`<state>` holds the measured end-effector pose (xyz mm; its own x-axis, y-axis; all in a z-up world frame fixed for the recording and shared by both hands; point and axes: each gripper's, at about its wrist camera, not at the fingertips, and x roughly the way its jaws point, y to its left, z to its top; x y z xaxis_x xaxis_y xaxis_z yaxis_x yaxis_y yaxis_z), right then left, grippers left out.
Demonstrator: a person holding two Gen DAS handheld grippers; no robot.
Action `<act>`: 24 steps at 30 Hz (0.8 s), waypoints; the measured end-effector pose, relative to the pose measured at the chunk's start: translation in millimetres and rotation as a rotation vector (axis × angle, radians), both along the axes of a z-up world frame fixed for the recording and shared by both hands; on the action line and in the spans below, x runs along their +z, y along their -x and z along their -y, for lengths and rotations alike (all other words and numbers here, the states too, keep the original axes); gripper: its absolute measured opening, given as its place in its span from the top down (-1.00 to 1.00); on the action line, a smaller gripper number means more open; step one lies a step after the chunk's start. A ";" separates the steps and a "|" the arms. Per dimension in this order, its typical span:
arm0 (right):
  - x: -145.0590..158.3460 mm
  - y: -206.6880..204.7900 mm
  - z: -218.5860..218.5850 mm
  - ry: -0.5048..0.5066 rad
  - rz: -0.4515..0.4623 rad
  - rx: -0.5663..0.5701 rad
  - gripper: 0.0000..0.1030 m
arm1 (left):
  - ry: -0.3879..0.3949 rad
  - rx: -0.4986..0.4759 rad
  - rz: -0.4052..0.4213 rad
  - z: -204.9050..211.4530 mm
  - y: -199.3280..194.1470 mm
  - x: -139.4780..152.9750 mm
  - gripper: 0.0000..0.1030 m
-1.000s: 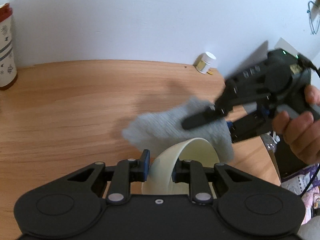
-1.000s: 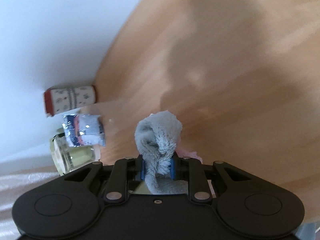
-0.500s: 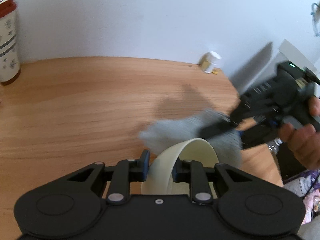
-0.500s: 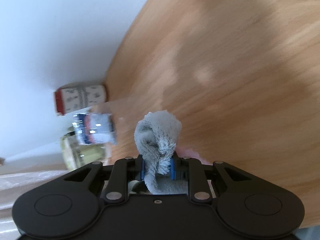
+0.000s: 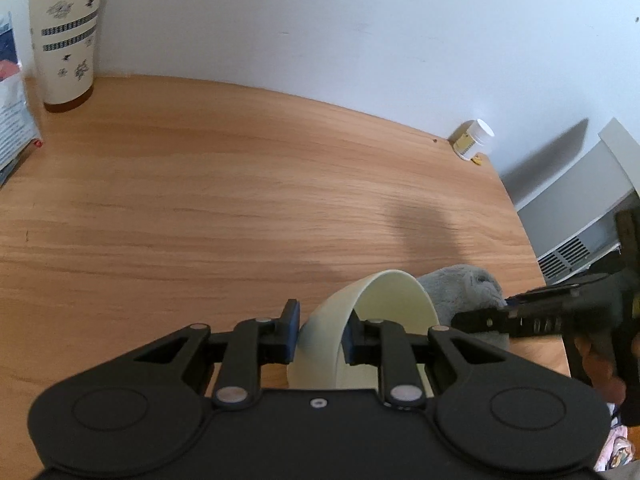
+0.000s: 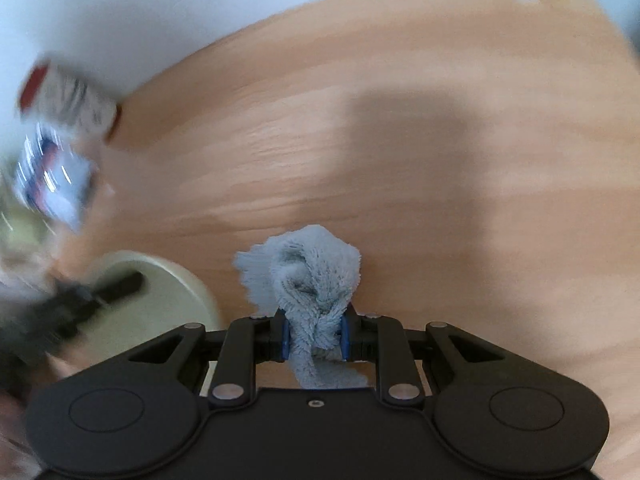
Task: Clean bowl
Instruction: 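Tilt the held bowl with the left tool while the right tool rubs the cloth on it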
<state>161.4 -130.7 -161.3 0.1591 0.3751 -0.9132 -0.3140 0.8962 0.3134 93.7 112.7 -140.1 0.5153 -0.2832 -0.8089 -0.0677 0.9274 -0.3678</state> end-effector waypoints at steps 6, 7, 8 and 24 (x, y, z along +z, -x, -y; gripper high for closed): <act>7.3 38.5 -41.6 0.263 0.337 0.346 0.23 | -0.005 0.012 -0.045 -10.6 -0.2 -7.6 0.76; 7.5 44.4 -44.8 0.293 0.380 0.407 0.22 | -0.003 0.014 -0.053 -12.5 0.0 -9.0 0.76; 8.2 48.9 -46.6 0.314 0.411 0.454 0.19 | -0.002 0.014 -0.058 -14.1 0.6 -10.2 0.76; 6.6 50.0 -64.3 0.361 0.563 0.751 -0.24 | -0.066 -0.086 -0.087 -23.8 -1.3 -6.2 0.76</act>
<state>111.4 -66.4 -154.7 0.4391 0.2710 -0.8566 -0.8556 0.4171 -0.3066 95.0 136.4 -146.3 0.4187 -0.2679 -0.8677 -0.0161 0.9532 -0.3020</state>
